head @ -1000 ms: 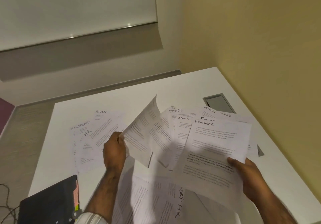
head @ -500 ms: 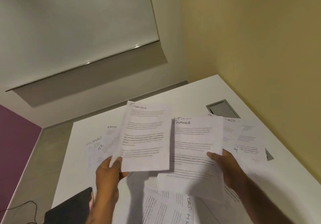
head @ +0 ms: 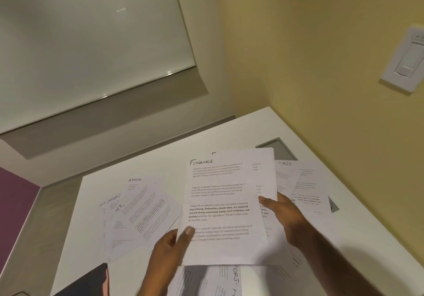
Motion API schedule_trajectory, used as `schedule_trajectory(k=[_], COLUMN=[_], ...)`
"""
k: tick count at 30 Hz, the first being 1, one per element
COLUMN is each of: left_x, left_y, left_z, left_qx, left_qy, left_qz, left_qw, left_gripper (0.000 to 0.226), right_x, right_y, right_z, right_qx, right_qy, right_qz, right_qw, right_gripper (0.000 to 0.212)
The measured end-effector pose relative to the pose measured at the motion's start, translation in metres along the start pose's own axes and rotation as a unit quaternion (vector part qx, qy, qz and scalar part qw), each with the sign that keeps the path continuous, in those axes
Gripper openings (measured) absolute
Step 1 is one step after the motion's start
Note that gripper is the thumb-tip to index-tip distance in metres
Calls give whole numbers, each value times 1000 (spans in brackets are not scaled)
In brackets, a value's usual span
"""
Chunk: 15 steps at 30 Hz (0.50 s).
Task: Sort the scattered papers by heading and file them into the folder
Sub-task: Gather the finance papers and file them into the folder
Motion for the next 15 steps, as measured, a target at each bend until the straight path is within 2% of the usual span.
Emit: schedule_trajectory(k=[1, 3, 4, 6, 9, 10, 12, 15], left_x=[-2, -3, -6, -12, -20, -20, -19, -10], left_y=[4, 19, 24, 32, 40, 42, 45, 57], left_z=[3, 14, 20, 28, 32, 34, 36, 36], left_qx=[53, 202, 245, 263, 247, 240, 231, 249], left_qy=[-23, -81, -96, -84, -55, -40, -1, 16], left_qz=[-37, -126, -151, -187, -168, -151, -117, -128], left_qw=[998, 968, 953, 943, 953, 958, 966, 960], left_gripper=[31, 28, 30, 34, 34, 33, 31, 27], right_x=[4, 9, 13, 16, 25, 25, 24, 18], right_y=[1, 2, 4, 10, 16, 13, 17, 21], right_z=[-2, -5, -8, -11, -27, -30, -30, -21], right_qx=[4, 39, 55, 62, 43, 37, 47, 176], right_qy=[-4, -12, -15, -23, -40, -52, -52, -51], right_qz=[-7, -10, -11, -24, 4, 13, -19, -66], right_qw=[1000, 999, 998, 998, 998, 998, 997, 981], right_gripper=[26, 26, 25, 20, 11, 11, 19, 35])
Point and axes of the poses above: each hand's wrist, its own x-axis away from the middle knuckle, its own y-axis out of the palm, z = x × y, the point moved 8 cm from there along -x, towards the middle knuckle, and after that the axes turned 3 degrees about z, right-handed, at the moved point
